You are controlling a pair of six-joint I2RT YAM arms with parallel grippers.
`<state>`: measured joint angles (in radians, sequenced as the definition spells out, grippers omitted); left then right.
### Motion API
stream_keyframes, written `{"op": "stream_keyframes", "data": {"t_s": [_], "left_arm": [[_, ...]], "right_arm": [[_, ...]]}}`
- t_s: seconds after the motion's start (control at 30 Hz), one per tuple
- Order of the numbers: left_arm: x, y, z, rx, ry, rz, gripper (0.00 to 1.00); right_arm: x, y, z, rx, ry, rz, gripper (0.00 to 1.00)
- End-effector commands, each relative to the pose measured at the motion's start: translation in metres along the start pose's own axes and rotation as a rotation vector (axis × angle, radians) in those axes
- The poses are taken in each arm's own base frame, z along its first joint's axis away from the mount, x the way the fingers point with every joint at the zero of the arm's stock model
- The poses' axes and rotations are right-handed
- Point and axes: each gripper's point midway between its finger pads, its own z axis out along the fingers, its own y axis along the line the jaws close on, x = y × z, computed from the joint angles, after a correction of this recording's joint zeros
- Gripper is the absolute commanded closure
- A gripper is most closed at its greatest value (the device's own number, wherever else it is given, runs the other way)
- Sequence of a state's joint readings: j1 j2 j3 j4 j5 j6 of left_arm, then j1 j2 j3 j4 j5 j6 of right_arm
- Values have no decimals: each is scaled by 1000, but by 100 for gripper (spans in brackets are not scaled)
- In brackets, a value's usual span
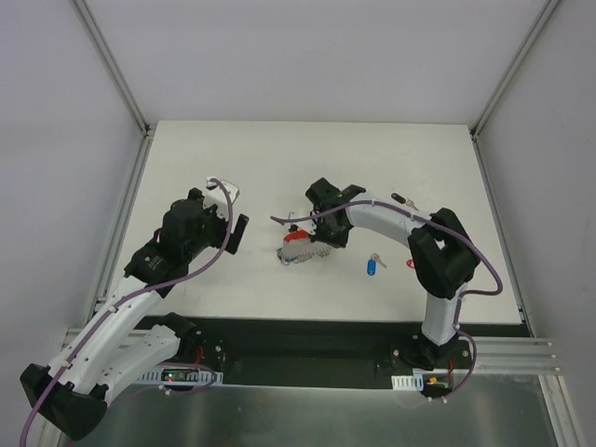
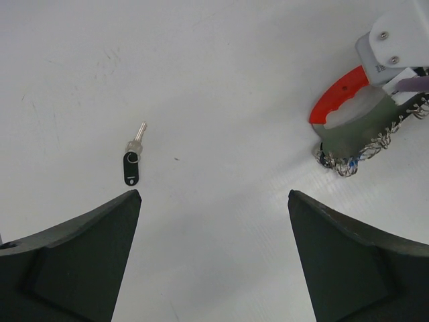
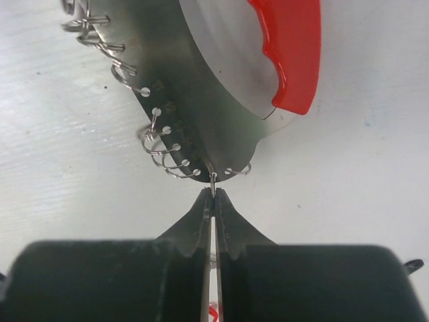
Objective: Put the keys on the keyring
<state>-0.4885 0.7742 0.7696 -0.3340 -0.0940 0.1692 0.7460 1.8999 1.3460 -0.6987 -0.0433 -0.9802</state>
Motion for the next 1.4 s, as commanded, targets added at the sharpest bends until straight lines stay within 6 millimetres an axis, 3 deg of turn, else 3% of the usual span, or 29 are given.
{"op": "stream_keyframes", "data": {"t_s": [0.0,0.23,0.37,0.4,0.67,0.93,1.2,1.37], "left_arm": [[-7,-1,2,19,-47,2,8],[-27,-14,-7,97,-208,7,10],[-38,-39,-13,232,-311,32,11],[-44,-50,-17,300,-345,47,11],[-75,-101,-33,634,-451,82,11],[-94,-137,-41,916,-432,116,14],[-109,-166,-37,959,-455,209,19],[-110,-181,-34,985,-463,235,31]], "right_arm": [[-17,5,-49,23,-131,7,99],[-35,16,-92,62,-334,24,99],[-52,22,-127,94,-498,15,99],[-57,27,-144,100,-557,6,99],[-73,57,-197,70,-748,-73,99],[-84,82,-214,8,-808,-146,99],[-92,92,-222,-3,-836,-172,99],[-94,98,-224,-13,-847,-183,99]]}}
